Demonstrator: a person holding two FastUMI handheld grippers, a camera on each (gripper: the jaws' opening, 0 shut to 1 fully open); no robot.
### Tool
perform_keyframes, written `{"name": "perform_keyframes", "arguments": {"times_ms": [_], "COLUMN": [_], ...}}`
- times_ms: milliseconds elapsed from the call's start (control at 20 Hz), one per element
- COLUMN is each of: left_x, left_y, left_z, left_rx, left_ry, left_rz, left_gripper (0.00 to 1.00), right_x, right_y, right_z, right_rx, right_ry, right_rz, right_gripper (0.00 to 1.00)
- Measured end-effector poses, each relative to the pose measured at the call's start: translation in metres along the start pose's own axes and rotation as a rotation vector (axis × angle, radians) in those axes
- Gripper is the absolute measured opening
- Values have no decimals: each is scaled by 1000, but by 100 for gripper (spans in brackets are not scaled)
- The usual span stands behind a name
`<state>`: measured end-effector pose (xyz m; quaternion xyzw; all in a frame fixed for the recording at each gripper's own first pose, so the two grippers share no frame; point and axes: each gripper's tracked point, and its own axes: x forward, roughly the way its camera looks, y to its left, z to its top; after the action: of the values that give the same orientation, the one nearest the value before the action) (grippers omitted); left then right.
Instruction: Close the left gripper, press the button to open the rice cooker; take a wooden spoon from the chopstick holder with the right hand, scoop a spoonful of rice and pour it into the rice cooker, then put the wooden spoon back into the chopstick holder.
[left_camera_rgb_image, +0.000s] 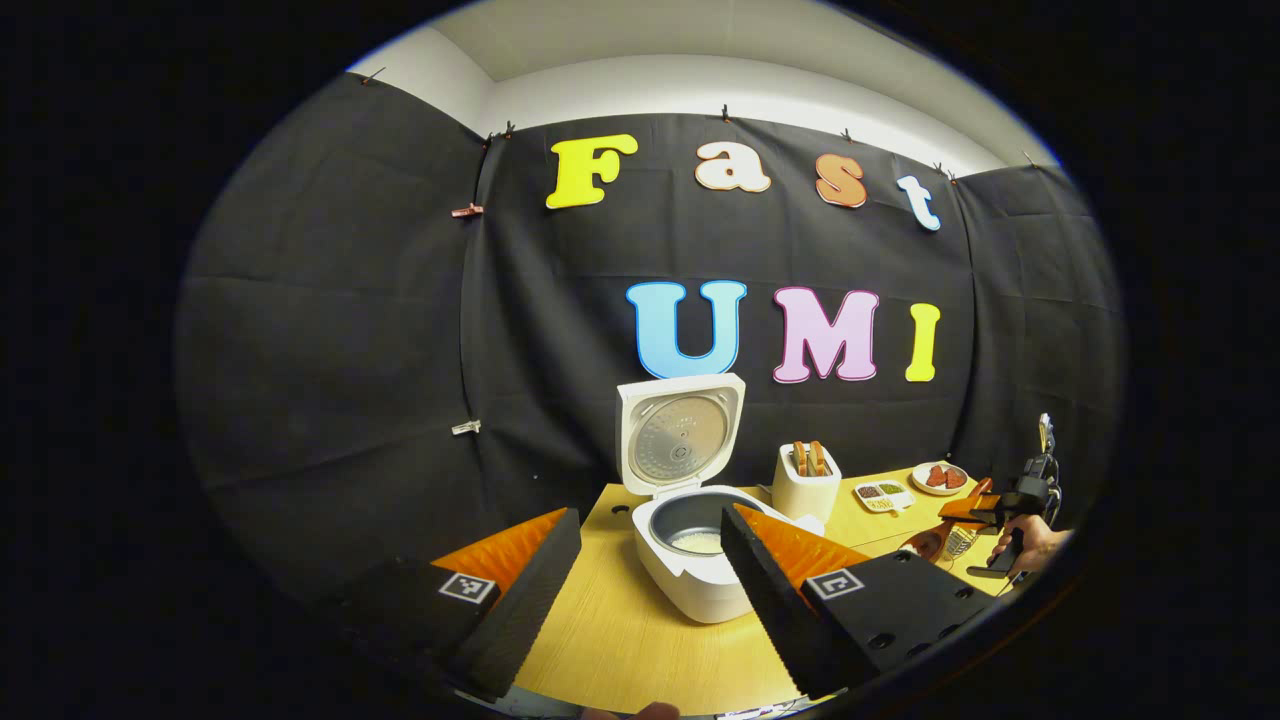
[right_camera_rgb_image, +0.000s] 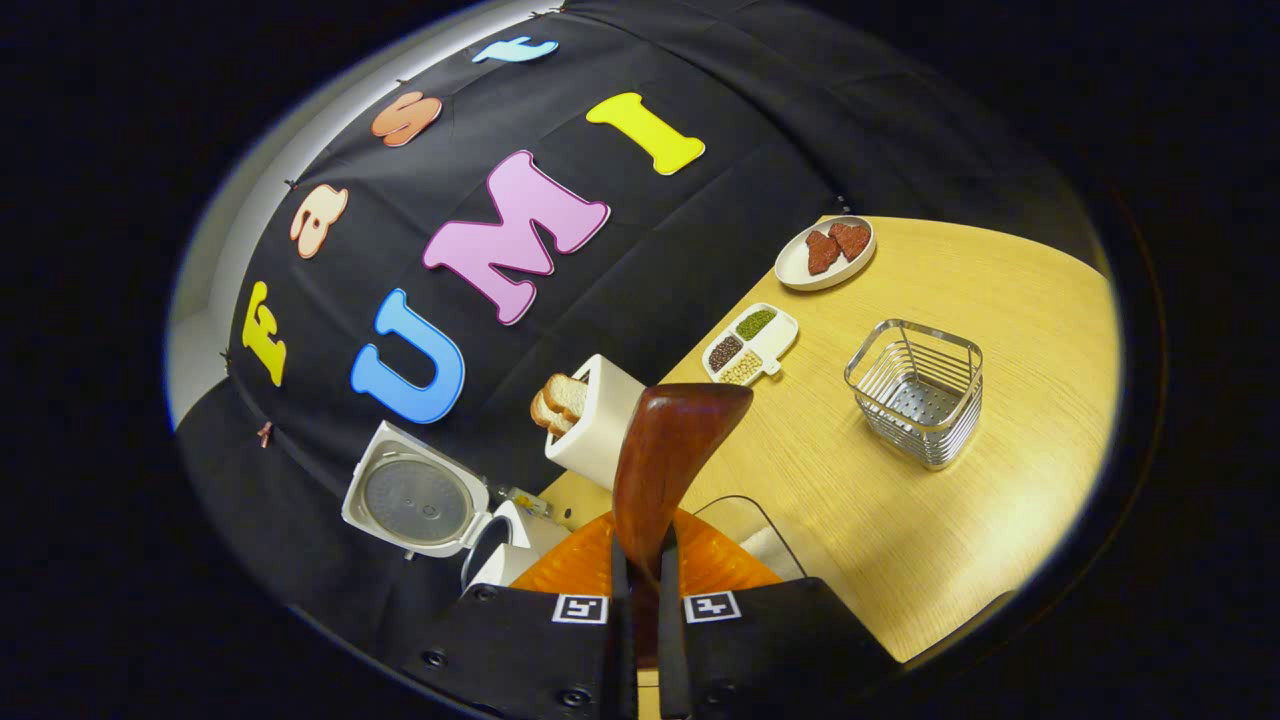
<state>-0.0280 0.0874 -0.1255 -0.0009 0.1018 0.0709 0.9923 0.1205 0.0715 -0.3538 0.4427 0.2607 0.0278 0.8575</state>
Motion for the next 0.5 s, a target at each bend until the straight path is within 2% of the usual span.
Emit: {"name": "perform_keyframes", "arguments": {"times_ms": [200,500], "left_x": [-7,-12], "left_y": [-2,0], "left_z": [-3,-11], "left_rx": [-5,-62], "left_ry": [0,17], "left_rz": [-12,-12], "left_gripper": [97,97], "right_x": [-6,-11], "right_y": [25,97], "right_z": [8,27], "right_rx": [25,79], "right_ry": [6,-21], "right_rz": [39,145], "right_gripper": [13,13]}}
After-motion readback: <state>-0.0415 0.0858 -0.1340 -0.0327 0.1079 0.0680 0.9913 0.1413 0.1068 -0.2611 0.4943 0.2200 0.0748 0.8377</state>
